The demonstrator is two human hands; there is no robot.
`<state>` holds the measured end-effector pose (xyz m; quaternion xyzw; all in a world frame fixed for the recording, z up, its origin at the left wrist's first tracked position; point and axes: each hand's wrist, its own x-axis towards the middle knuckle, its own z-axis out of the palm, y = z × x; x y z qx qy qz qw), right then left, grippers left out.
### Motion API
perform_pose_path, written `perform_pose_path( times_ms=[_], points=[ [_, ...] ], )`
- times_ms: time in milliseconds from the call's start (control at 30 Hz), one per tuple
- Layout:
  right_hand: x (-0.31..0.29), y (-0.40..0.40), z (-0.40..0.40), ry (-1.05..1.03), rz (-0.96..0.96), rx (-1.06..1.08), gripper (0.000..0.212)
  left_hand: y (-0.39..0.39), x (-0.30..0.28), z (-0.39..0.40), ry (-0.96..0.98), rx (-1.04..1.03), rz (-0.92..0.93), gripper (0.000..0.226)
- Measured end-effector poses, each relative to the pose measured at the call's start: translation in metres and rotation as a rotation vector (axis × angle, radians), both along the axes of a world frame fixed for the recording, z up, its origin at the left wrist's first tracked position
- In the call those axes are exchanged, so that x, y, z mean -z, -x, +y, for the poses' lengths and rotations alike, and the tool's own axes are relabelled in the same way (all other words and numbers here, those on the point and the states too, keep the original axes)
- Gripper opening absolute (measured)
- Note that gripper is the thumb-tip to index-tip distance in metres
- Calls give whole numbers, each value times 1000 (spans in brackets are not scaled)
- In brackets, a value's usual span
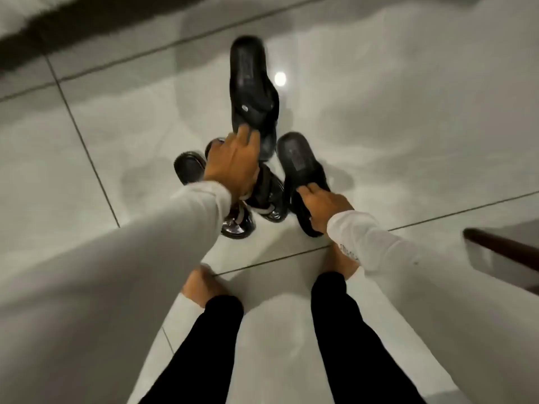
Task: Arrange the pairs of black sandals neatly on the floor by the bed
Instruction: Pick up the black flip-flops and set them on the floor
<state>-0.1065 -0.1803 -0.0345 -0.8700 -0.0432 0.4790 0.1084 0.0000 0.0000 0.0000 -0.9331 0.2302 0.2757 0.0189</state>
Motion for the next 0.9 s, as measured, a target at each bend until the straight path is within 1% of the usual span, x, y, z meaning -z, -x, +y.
perform_pose_path(
  times_ms=[67,233,300,367,400,467,533,633,767,900],
  points=[
    [25,-1,-2,11,-59,-19,64,-22,35,-13,42,-55,24,51],
    [57,13,-2,43,-112,-124,57,-76,86,-36,-24,-46,117,62],
    [62,12,-7,47,-130,-150,47,-92,96,-42,-49,-36,151,61],
    [64,9,-11,71,-122,-166,38,-100,97,-43,-65,-50,182,54],
    [61,7,-13,81,-112,-166,36,-101,95,-42,-49,-64,190,51],
    [50,4,-18,104,-84,-142,38,-99,79,-33,13,-100,186,46],
    [31,-1,-20,121,-58,-118,42,-93,55,-14,87,-132,146,40],
    [-5,-17,-20,148,-46,-69,40,-83,14,24,149,-176,99,37],
    [-52,-45,4,156,-60,-32,37,-57,-34,88,137,-219,79,34],
    [-79,-72,72,79,-82,-60,40,-11,-58,165,84,-282,114,33]
  ],
)
